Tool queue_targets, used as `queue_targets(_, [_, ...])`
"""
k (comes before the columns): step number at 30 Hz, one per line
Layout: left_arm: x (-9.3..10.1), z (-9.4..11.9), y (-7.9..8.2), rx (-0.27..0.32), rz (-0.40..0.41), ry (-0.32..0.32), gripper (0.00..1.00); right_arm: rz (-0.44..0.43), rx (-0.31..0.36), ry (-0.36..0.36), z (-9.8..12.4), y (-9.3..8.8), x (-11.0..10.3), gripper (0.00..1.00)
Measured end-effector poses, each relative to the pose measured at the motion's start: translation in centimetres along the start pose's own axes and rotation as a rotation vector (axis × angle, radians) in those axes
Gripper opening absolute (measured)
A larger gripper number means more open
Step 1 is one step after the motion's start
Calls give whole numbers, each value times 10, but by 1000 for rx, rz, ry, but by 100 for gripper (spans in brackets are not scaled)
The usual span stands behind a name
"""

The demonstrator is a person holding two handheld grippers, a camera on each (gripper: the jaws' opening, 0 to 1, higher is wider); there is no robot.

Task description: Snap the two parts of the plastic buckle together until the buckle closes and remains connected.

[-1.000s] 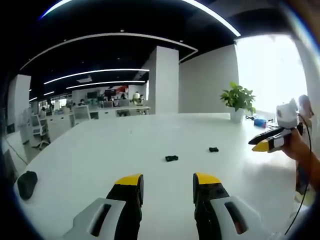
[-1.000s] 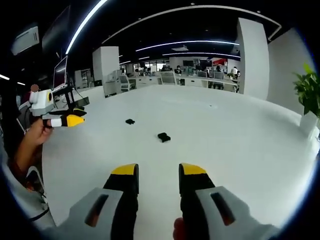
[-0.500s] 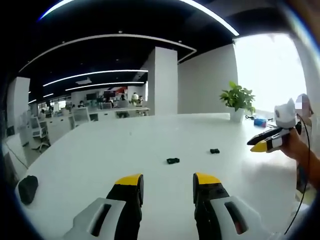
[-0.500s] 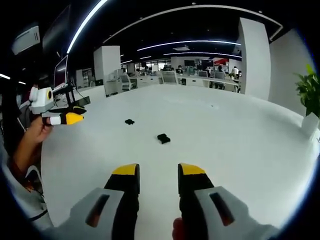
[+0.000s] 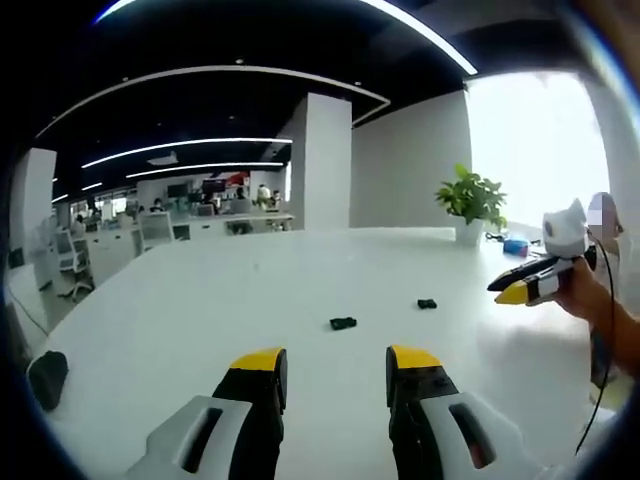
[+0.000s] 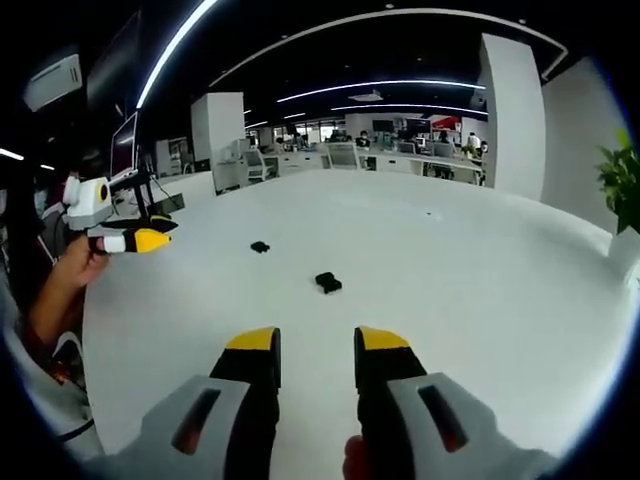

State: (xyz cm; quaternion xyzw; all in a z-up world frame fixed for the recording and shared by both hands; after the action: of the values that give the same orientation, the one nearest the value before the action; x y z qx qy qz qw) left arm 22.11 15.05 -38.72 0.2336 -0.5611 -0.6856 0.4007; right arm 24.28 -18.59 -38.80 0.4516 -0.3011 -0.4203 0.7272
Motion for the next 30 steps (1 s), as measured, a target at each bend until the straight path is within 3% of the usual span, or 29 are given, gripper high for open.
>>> queue_targets(30, [-13, -12, -3, -20, -10, -41, 39, 11, -5, 32, -21, 12, -3, 27])
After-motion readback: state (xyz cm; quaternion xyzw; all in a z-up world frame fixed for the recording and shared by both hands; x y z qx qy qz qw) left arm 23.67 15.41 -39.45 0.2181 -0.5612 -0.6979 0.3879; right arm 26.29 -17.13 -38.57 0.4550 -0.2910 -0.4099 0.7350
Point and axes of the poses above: the point that each gripper's makers call its tool centre point, and the gripper's own axes: z roughly backward along the fingers, x roughly to its right, y roughly out of its top, the point moved 8 cm from there along z, roughly backward along the fingers, and after that the axes turned 10 degrees about -y, right-handed, at the moved point
